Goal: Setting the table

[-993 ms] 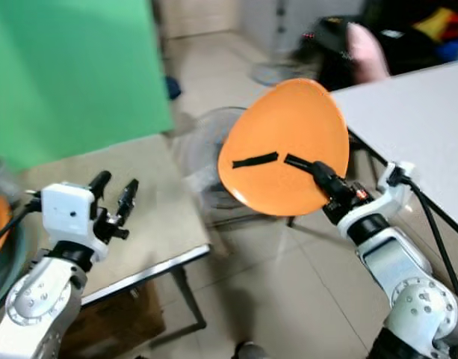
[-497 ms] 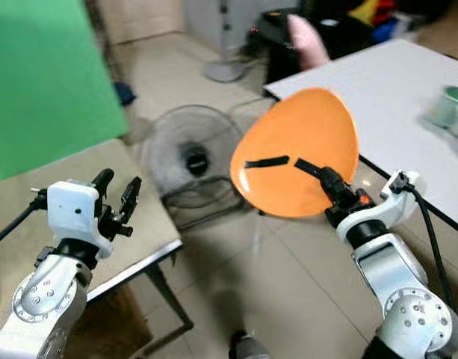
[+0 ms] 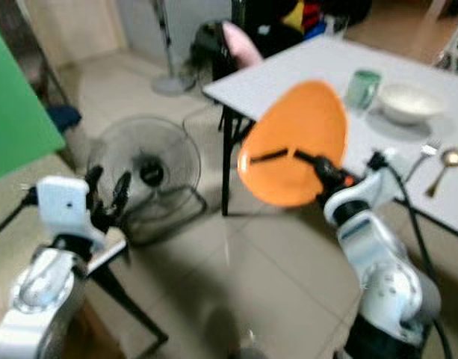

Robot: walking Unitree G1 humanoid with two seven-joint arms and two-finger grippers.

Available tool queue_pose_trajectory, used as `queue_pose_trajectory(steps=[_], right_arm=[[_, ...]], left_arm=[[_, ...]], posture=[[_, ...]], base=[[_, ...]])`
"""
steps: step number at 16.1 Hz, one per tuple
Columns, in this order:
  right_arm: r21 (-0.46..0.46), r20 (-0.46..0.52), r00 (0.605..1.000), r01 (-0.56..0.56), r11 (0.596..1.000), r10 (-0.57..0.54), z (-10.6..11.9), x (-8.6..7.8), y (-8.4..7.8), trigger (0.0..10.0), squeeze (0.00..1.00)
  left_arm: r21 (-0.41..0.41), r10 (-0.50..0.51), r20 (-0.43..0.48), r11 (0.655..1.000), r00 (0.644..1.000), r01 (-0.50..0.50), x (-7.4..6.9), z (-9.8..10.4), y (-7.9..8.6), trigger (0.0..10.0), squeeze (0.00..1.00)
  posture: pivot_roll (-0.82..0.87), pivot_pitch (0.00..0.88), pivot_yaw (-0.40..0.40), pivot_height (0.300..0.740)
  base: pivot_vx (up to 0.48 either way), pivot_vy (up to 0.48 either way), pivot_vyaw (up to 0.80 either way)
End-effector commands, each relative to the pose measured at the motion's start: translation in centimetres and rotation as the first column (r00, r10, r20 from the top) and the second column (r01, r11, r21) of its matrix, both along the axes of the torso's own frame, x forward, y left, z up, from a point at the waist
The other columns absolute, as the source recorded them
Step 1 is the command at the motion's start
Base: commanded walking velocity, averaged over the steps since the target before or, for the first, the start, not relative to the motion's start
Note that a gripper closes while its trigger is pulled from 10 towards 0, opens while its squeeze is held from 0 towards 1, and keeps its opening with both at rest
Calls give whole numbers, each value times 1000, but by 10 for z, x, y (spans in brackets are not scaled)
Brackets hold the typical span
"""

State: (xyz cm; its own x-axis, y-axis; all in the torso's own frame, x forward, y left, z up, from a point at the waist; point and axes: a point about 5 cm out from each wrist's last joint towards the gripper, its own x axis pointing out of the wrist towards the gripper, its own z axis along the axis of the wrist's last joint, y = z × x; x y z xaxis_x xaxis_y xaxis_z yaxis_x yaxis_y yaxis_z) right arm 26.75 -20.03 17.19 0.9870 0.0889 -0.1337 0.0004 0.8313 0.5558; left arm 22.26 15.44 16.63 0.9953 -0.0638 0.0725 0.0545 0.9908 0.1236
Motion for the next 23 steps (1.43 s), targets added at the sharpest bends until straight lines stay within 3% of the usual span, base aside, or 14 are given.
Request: queue_pose_trajectory(steps=[1, 5, 7, 14, 18, 23], right_arm=[[-3, 53, 997, -65, 998, 65, 9, 2, 12, 10000, 0], [1, 47, 994, -95, 995, 95, 7, 7, 21, 10000, 0], [11, 35, 987, -156, 988, 155, 2, 11, 31, 10000, 0], [28, 11, 970, -244, 969, 244, -6, 11, 50, 10000, 0], [151, -24, 952, -299, 942, 306, -12, 10, 61, 10000, 0], [294, -70, 941, -297, 909, 330, -20, 11, 64, 10000, 0]], left_arm=[[11, 28, 2, 1000, 1000, -28, -1, 1, 7, 10000, 0], [30, 54, 3, 998, 999, -54, -2, 2, 18, 10000, 0], [38, 74, 6, 996, 997, -74, -2, 3, 26, 10000, 0], [39, 90, -7, 995, 996, -90, -3, 2, 31, 10000, 0], [42, 89, -17, 995, 996, -88, -4, 1, 32, 10000, 0], [37, 49, -25, 998, 998, -49, -5, 1, 30, 10000, 0]], posture=[[-97, 0, 23, 740], [-88, 0, 15, 740], [-79, 0, 14, 740], [-69, 0, 16, 740], [-70, 0, 16, 740], [-68, 0, 18, 740]], base=[[259, 0, -800], [274, 0, -797], [349, 0, 0], [404, 0, 0], [428, 0, 0], [341, 0, 0]])
